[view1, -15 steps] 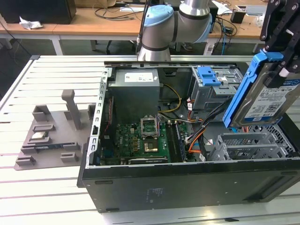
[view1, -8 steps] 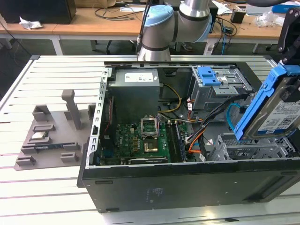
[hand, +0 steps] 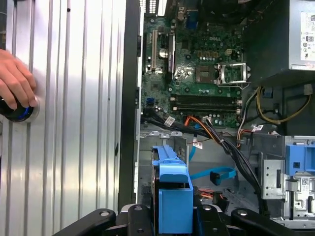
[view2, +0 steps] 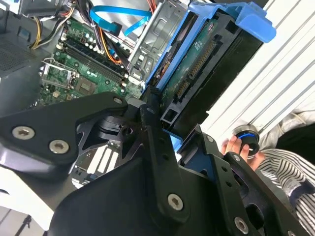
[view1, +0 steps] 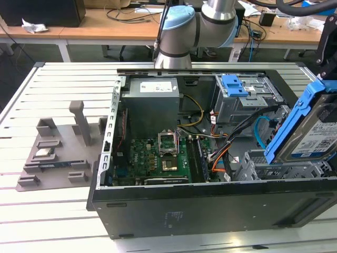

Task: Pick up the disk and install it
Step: 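Pick up the disk, then insert the disk into the insertion slot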

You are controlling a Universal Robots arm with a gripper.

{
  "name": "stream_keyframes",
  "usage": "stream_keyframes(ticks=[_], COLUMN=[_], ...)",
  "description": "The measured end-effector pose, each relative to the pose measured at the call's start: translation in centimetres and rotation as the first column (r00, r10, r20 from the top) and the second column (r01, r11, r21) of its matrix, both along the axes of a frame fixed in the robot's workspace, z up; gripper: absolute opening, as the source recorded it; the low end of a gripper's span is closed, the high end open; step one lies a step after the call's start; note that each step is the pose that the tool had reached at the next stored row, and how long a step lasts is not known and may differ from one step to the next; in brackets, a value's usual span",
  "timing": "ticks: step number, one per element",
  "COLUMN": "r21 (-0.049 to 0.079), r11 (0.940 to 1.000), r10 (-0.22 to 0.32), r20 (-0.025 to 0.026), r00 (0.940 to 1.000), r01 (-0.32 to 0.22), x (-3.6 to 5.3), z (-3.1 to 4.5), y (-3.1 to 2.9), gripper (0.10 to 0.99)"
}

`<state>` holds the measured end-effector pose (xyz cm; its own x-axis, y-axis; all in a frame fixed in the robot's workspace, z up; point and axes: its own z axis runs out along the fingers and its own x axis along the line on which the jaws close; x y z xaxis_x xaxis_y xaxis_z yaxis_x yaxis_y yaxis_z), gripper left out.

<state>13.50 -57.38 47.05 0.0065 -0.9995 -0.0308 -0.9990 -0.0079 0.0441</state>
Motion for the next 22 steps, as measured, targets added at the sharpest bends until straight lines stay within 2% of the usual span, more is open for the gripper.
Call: stream_keyframes(ticks=[2, 8, 20, 22], r21=[0.0, 0.0, 0.0, 0.0], r11=[0.9999, 0.9999, 0.9999, 0.9999], r10=[-0.015, -0.016, -0.016, -0.016], r20=[0.0, 0.0001, 0.0, 0.0], r00=[0.9999, 0.9999, 0.9999, 0.9999], r01=[0.015, 0.016, 0.016, 0.016], x=[0.0, -0.41, -0.42, -0.42], z=[-0.02, -0.11, -0.1, -0.27], y=[0.0, 0.0, 0.03, 0.22], gripper=[0.369, 0.369, 0.369, 0.369])
